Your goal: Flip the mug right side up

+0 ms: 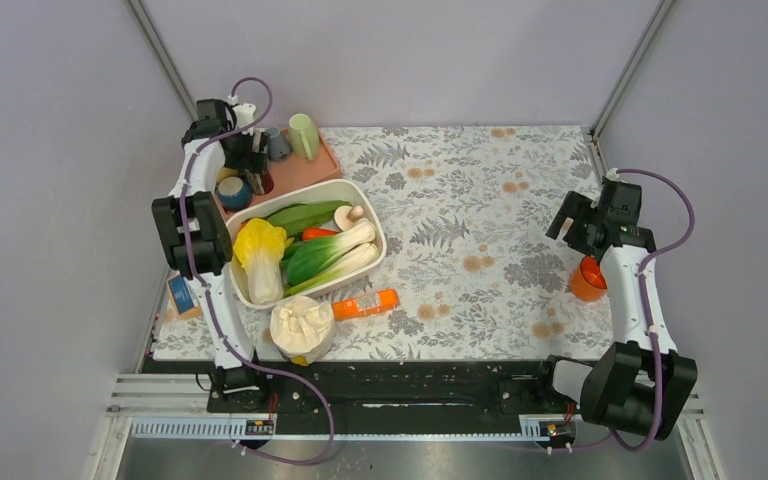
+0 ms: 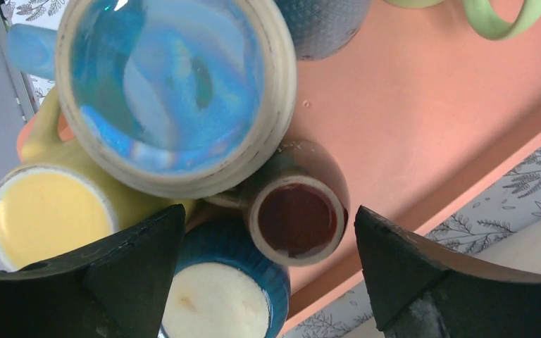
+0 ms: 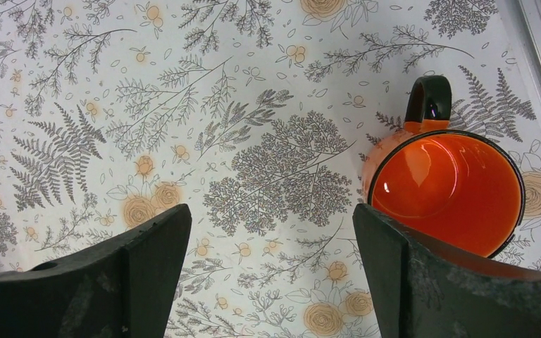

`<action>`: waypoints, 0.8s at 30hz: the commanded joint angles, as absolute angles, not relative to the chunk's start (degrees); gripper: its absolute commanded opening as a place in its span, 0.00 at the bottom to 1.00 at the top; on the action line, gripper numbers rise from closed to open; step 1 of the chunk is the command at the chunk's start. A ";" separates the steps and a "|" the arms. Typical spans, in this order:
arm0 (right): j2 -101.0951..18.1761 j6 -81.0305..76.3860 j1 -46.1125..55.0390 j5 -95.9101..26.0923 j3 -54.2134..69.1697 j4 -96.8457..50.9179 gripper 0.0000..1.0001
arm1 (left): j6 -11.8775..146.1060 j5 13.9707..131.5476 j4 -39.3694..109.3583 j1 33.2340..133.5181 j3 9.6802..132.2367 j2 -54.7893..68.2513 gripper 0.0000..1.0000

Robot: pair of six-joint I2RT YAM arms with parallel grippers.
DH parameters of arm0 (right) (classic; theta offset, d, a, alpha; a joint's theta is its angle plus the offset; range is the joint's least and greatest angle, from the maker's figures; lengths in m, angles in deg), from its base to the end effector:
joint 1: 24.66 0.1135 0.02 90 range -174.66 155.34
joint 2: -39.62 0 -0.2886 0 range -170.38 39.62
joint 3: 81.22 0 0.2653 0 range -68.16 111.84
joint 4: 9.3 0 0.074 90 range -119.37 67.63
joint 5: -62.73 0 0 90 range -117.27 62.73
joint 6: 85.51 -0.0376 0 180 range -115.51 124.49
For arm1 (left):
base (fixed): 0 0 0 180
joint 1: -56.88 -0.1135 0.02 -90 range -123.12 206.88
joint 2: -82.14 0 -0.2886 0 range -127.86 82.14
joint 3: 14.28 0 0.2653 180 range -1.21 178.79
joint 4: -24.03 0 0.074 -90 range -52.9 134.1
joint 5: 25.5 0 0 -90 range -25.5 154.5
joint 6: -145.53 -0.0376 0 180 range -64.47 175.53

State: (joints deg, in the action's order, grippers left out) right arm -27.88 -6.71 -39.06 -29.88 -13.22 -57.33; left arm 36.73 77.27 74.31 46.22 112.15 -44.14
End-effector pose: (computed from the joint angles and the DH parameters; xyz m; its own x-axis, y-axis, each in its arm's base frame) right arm 0.2427 -0.0606 0.3002 -0.6584 0.3694 -0.6558 0.3533 0.9210 0.1641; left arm 0.5195 0.0893 0.2619 -0.7273 0.1829 -0.6615 0.2041 0.9779 0.0460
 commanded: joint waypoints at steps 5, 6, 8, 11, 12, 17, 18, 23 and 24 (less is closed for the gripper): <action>-25.91 -6.19 -38.29 -29.77 -13.57 -56.82 0.94 | 38.09 74.79 70.41 47.51 116.75 -46.72 0.88; -25.81 -6.12 -38.21 -29.81 -13.55 -56.77 0.94 | 38.13 74.99 70.41 47.53 116.54 -46.98 0.87; -25.76 -6.08 -38.20 -29.89 -13.49 -56.74 0.94 | 38.17 75.04 70.41 47.69 116.19 -47.40 0.85; -25.64 -6.17 -38.22 -30.06 -13.40 -56.80 0.95 | 38.30 74.55 70.82 47.82 115.68 -47.61 0.85; -25.57 -6.17 -38.25 -30.12 -13.36 -56.81 0.95 | 38.31 74.65 70.87 47.82 115.52 -47.59 0.85; -25.35 -6.06 -38.20 -30.23 -13.61 -56.74 0.95 | 38.40 74.48 70.92 47.91 114.96 -47.51 0.79; -25.26 -6.04 -38.20 -30.25 -13.66 -56.76 0.95 | 38.40 74.84 70.98 47.96 114.69 -47.46 0.72; -24.92 -6.11 -38.20 -30.50 -13.58 -56.73 0.95 | 38.48 76.95 72.78 48.05 114.65 -47.12 0.46; -24.76 -6.08 -38.20 -30.58 -13.57 -56.77 0.95 | 38.51 77.50 73.42 48.06 114.70 -47.09 0.43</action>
State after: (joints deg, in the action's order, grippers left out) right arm -26.77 -6.67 -38.64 -29.95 -13.46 -57.35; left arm 38.15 75.85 73.19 48.17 114.16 -47.59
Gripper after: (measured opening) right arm 0.943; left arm 0.567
